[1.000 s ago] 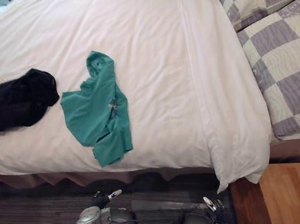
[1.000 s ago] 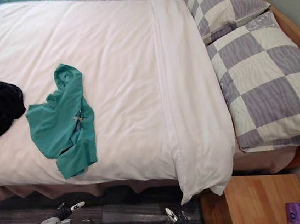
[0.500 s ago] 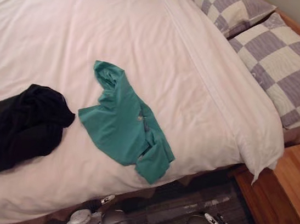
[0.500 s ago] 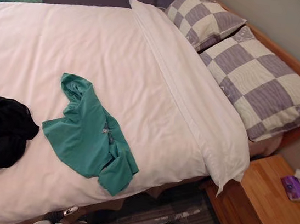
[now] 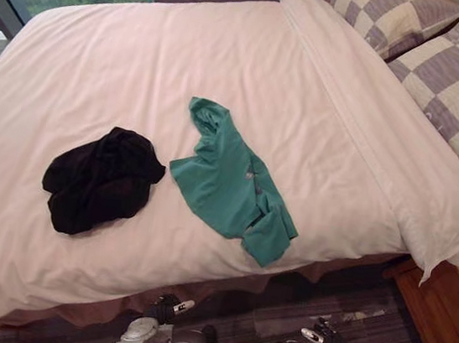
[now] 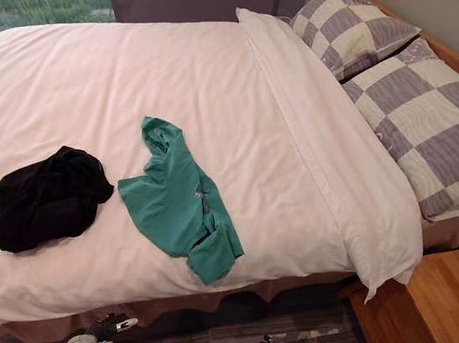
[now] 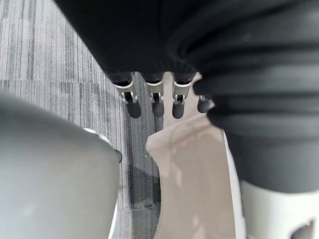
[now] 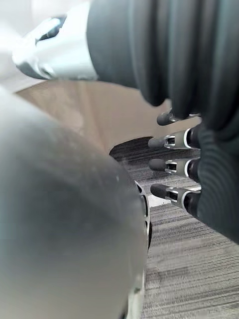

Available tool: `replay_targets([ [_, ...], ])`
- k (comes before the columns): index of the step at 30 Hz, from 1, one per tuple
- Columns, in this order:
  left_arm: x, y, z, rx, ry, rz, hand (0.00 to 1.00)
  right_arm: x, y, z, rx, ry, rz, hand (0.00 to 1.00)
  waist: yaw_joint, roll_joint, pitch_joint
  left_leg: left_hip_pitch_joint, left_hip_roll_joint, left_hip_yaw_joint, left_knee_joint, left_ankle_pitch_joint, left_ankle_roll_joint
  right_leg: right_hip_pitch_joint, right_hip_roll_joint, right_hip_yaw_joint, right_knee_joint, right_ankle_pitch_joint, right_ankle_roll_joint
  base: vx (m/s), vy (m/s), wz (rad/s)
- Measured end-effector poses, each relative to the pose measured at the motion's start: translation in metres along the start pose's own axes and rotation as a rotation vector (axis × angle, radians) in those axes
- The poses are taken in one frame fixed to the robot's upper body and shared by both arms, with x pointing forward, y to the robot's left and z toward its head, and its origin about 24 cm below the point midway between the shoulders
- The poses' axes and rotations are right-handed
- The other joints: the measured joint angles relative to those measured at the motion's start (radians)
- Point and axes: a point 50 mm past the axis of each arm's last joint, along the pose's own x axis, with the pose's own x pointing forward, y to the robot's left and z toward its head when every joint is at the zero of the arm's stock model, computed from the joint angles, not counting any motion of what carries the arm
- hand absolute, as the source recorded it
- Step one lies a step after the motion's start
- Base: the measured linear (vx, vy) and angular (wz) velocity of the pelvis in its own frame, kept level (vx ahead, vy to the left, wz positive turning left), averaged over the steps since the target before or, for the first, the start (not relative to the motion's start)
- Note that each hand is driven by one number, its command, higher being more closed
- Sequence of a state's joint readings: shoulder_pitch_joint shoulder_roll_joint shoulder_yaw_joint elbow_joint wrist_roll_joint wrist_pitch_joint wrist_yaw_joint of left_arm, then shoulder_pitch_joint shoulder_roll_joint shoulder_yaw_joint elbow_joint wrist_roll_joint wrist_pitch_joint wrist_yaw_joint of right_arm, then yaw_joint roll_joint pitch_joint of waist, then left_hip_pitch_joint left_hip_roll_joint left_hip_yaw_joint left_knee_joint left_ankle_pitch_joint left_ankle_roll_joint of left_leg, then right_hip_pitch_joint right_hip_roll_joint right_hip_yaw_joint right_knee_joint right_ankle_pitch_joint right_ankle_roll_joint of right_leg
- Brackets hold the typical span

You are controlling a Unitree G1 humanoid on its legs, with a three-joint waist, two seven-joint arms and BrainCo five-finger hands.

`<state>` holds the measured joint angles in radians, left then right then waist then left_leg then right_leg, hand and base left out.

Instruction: Tidy the bed and pick cloth on bed and put in laundry

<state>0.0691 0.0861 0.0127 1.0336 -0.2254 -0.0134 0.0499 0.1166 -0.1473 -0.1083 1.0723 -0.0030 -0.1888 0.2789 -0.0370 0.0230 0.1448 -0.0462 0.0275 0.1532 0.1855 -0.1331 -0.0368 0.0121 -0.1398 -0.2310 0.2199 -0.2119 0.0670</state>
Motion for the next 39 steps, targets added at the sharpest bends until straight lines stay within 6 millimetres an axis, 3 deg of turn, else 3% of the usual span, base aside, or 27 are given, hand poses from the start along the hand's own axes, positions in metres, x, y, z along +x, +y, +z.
replay_targets([
  [1,0.000,-0.001,0.001,-0.006,-0.010,-0.002,0.00,0.000,-0.001,0.002,-0.007,-0.004,-0.003,0.00,0.000,0.010,0.004,-0.012,0.005,0.007,0.028,-0.019,-0.011,-0.005,-0.002,0.000,0.014,-0.004,0.000,-0.04,0.027,0.02],
  [3,-0.001,-0.003,0.002,-0.041,-0.030,-0.001,0.00,-0.003,-0.006,0.002,-0.007,-0.009,-0.022,0.00,0.000,0.026,0.022,-0.034,0.060,0.118,0.116,-0.088,-0.029,-0.013,-0.015,-0.004,0.058,-0.019,0.002,-0.01,0.045,0.09],
  [4,-0.001,-0.003,0.001,-0.047,-0.029,0.000,0.00,-0.004,-0.008,0.000,0.002,-0.004,-0.029,0.00,0.000,0.025,0.019,-0.038,0.070,0.145,0.122,-0.090,-0.028,-0.023,-0.023,-0.005,0.076,-0.023,0.008,0.05,0.053,0.12],
  [5,-0.002,-0.003,0.000,-0.045,-0.026,0.000,0.00,-0.006,-0.010,-0.003,0.027,0.003,-0.045,0.00,0.000,0.034,0.008,-0.041,0.070,0.181,0.123,-0.076,-0.026,-0.052,-0.047,-0.004,0.124,-0.039,0.008,0.09,0.046,0.08],
  [6,-0.002,0.000,-0.002,-0.045,-0.023,0.005,0.00,-0.007,-0.014,-0.002,0.059,-0.005,-0.069,0.00,-0.002,0.029,-0.002,-0.040,0.046,0.194,0.113,-0.029,0.002,-0.078,-0.075,-0.001,0.158,-0.056,0.014,0.11,0.034,0.12],
  [8,-0.002,0.004,0.000,-0.037,-0.029,0.013,0.00,-0.005,-0.013,0.000,0.078,-0.010,-0.069,0.00,-0.015,-0.002,-0.006,-0.055,0.000,0.185,0.114,0.032,-0.017,-0.081,-0.130,-0.006,0.157,-0.056,0.019,0.09,0.026,0.29],
  [9,-0.002,0.010,0.001,-0.040,-0.031,0.022,0.00,-0.005,-0.011,-0.004,0.120,-0.005,-0.076,0.00,-0.022,-0.026,-0.003,-0.090,0.033,0.162,0.211,-0.011,0.009,-0.070,-0.169,-0.015,0.145,-0.048,0.024,0.06,0.032,0.31],
  [11,-0.003,0.009,-0.002,-0.041,-0.018,0.011,0.00,-0.007,-0.021,-0.003,0.131,-0.007,-0.102,0.00,-0.028,-0.009,-0.010,-0.103,0.127,0.108,0.264,-0.028,-0.010,-0.061,-0.185,-0.015,0.148,-0.046,0.028,0.07,0.127,0.16],
  [13,-0.003,0.006,-0.004,-0.042,-0.016,-0.013,0.00,-0.008,-0.033,0.002,0.124,-0.007,-0.117,0.00,-0.028,0.002,-0.009,-0.121,0.231,-0.049,0.269,-0.021,-0.021,-0.069,-0.230,0.030,0.174,-0.039,0.051,0.08,0.327,-0.02],
  [14,-0.003,0.007,-0.003,-0.042,-0.022,-0.010,0.00,-0.007,-0.035,0.005,0.119,-0.011,-0.119,0.00,-0.028,0.004,-0.010,-0.123,0.245,-0.094,0.271,-0.021,-0.021,-0.076,-0.242,0.042,0.184,-0.034,0.066,0.05,0.327,-0.21],
  [16,-0.003,0.006,-0.004,-0.032,-0.028,-0.013,0.00,-0.002,-0.038,0.020,0.095,-0.046,-0.107,0.00,-0.033,0.021,-0.003,-0.101,0.290,-0.176,0.274,-0.031,-0.034,-0.071,-0.277,0.094,0.177,-0.024,0.162,0.06,0.518,-0.40],
  [17,-0.002,0.003,-0.003,-0.025,-0.032,-0.021,0.00,-0.001,-0.038,0.024,0.086,-0.061,-0.100,0.00,-0.038,0.032,0.003,-0.099,0.291,-0.182,0.276,-0.039,-0.047,-0.065,-0.284,0.097,0.168,-0.017,0.174,0.03,0.769,-0.27],
  [18,-0.002,0.000,-0.004,-0.005,-0.020,-0.037,0.00,0.000,-0.035,0.027,0.079,-0.086,-0.085,0.00,-0.045,0.062,0.015,-0.097,0.287,-0.180,0.284,-0.069,-0.082,-0.042,-0.286,0.097,0.140,0.004,0.180,0.00,0.783,-0.03],
  [19,0.000,0.002,0.001,-0.018,-0.025,-0.021,0.00,0.003,-0.025,0.025,0.086,-0.091,-0.065,0.00,-0.038,0.060,0.013,-0.109,0.284,-0.157,0.333,-0.183,-0.213,-0.038,-0.308,0.110,0.118,0.065,0.174,0.00,0.792,-0.10],
  [20,0.000,0.006,0.005,-0.015,-0.035,-0.008,0.00,0.006,-0.017,0.028,0.092,-0.114,-0.050,0.00,-0.024,0.044,0.019,-0.117,0.268,-0.133,0.367,-0.202,-0.196,-0.048,-0.333,0.112,0.105,0.125,0.153,-0.04,0.883,-0.51],
  [21,0.001,0.011,0.007,-0.017,-0.037,0.004,0.00,0.011,-0.003,0.034,0.048,-0.127,0.013,0.00,0.005,0.027,0.016,-0.116,0.258,-0.080,0.356,-0.204,-0.163,-0.099,-0.340,0.071,0.104,0.215,-0.017,-0.06,0.678,-0.63],
  [22,0.001,0.015,0.007,-0.001,-0.036,0.014,0.00,0.013,0.004,0.037,0.011,-0.130,0.052,0.00,0.013,0.022,0.014,-0.107,0.254,-0.065,0.332,-0.194,-0.147,-0.113,-0.327,0.038,0.127,0.210,-0.035,-0.06,0.712,-0.61],
  [24,0.000,0.021,0.006,0.017,-0.032,0.028,0.00,0.017,0.031,0.043,-0.066,-0.165,0.168,0.00,0.014,0.005,0.012,-0.045,0.217,-0.028,0.150,-0.097,-0.093,-0.109,-0.209,-0.075,0.189,0.131,-0.011,0.03,0.432,-0.12],
  [26,0.001,0.016,0.008,0.011,-0.039,0.020,0.00,0.018,0.038,0.048,-0.105,-0.191,0.203,0.00,0.013,0.005,0.011,-0.022,0.163,-0.014,0.035,-0.029,-0.058,-0.110,-0.124,-0.121,0.202,0.048,0.013,0.06,0.310,0.09],
  [28,0.001,0.012,0.009,0.006,-0.044,0.016,0.00,0.019,0.045,0.050,-0.130,-0.199,0.232,0.00,0.016,0.001,0.011,-0.023,0.112,-0.001,-0.012,0.004,-0.035,-0.100,-0.061,-0.134,0.170,-0.012,0.005,0.04,0.224,0.01],
  [31,0.001,0.005,0.007,0.002,-0.041,0.009,0.00,0.019,0.047,0.054,-0.138,-0.213,0.246,0.00,0.002,0.000,0.015,-0.008,0.056,0.006,-0.056,0.042,-0.019,-0.031,-0.045,-0.104,0.027,-0.006,0.002,0.01,0.128,0.03],
  [35,0.000,0.007,0.006,-0.003,-0.044,0.036,0.00,0.018,0.051,0.048,-0.118,-0.193,0.250,0.00,0.002,-0.029,0.016,0.052,0.068,0.007,-0.125,0.082,-0.031,0.017,-0.016,-0.082,-0.016,0.011,-0.013,-0.02,-0.032,0.02],
  [39,-0.001,0.008,0.002,-0.028,-0.054,0.041,0.00,0.017,0.047,0.043,-0.101,-0.178,0.222,0.00,0.001,-0.029,0.017,0.120,0.078,0.053,-0.202,0.126,-0.039,0.033,0.005,-0.043,-0.035,0.032,-0.020,-0.06,-0.020,-0.30],
])
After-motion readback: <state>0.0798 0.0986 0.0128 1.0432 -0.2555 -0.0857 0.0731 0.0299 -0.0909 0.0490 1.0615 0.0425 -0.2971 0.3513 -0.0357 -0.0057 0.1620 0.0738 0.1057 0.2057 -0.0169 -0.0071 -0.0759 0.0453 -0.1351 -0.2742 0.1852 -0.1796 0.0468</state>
